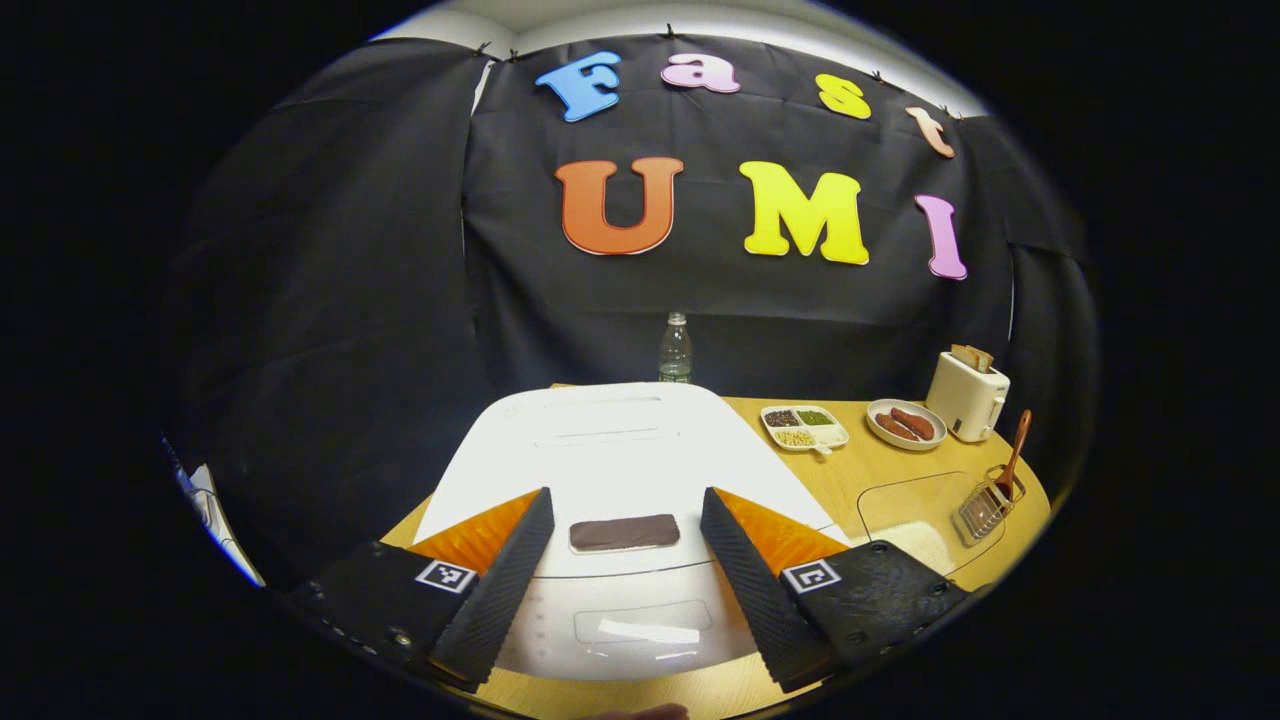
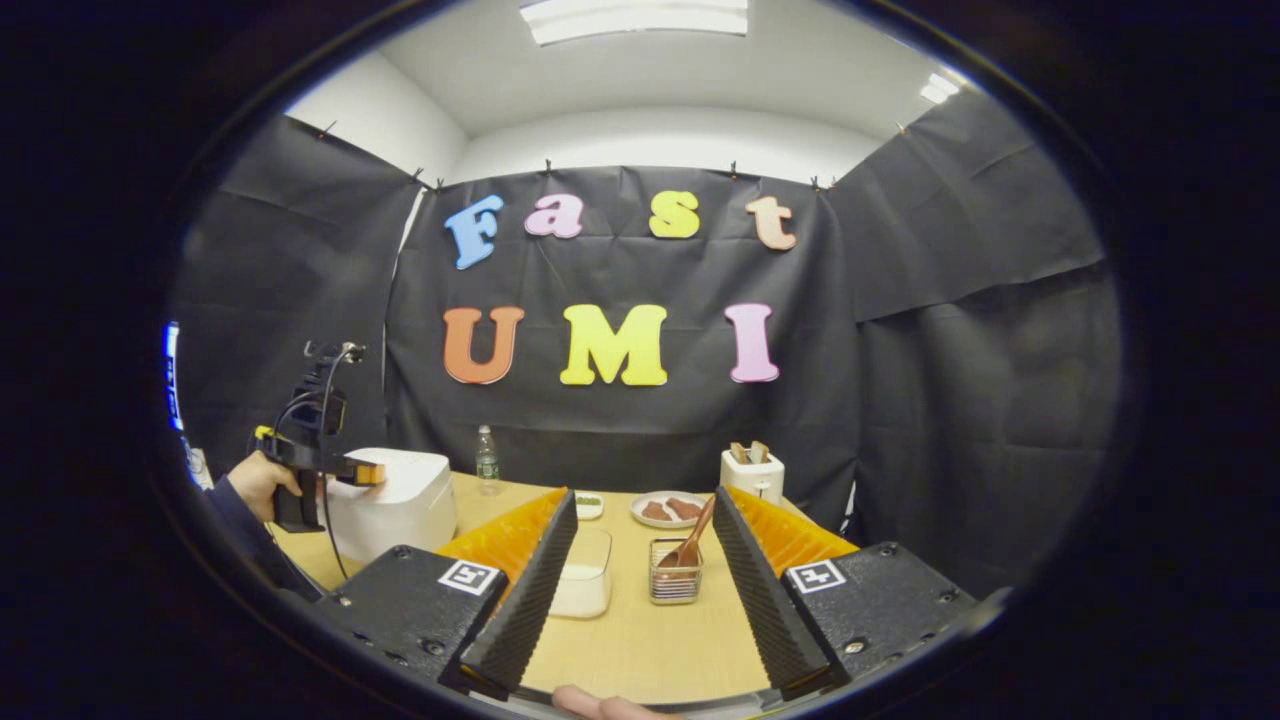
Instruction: Close the left gripper, press the button to open the rice cooker; take a wooden spoon from the chopstick holder with the right hand, scoop a spoonful of rice and pour it into the rice cooker, then put the wooden spoon back into the chopstick holder.
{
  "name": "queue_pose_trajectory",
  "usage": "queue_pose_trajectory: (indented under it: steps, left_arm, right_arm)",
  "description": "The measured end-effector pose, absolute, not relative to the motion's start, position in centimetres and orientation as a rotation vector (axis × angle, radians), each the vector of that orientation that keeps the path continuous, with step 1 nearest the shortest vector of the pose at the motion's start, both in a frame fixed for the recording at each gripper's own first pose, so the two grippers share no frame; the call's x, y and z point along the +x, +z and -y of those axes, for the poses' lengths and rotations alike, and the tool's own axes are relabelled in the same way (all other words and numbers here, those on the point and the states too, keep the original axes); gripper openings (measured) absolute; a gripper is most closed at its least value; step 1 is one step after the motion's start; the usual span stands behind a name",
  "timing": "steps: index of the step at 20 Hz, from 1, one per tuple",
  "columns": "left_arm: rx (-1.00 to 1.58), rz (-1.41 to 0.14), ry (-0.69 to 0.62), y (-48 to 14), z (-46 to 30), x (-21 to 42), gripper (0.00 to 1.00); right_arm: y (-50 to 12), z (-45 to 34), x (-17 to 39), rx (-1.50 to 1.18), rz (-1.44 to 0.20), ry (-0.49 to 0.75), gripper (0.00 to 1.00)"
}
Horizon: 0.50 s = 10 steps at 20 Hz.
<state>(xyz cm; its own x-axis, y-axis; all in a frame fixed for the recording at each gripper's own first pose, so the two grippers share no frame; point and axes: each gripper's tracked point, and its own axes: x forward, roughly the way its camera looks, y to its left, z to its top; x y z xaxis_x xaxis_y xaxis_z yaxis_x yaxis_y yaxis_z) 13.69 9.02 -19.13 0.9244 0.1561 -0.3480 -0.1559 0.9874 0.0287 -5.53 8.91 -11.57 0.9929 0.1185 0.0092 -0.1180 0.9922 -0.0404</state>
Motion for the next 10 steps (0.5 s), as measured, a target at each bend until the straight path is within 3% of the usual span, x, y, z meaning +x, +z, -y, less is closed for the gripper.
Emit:
queue_pose_trajectory:
  steps: [10]
  left_arm:
    - [-0.011, -0.145, 0.164, -10.0, -6.9, 6.5, 0.94]
  right_arm:
    - [-9.5, -6.9, -6.1, 0.001, 0.021, 0.068, 0.9]
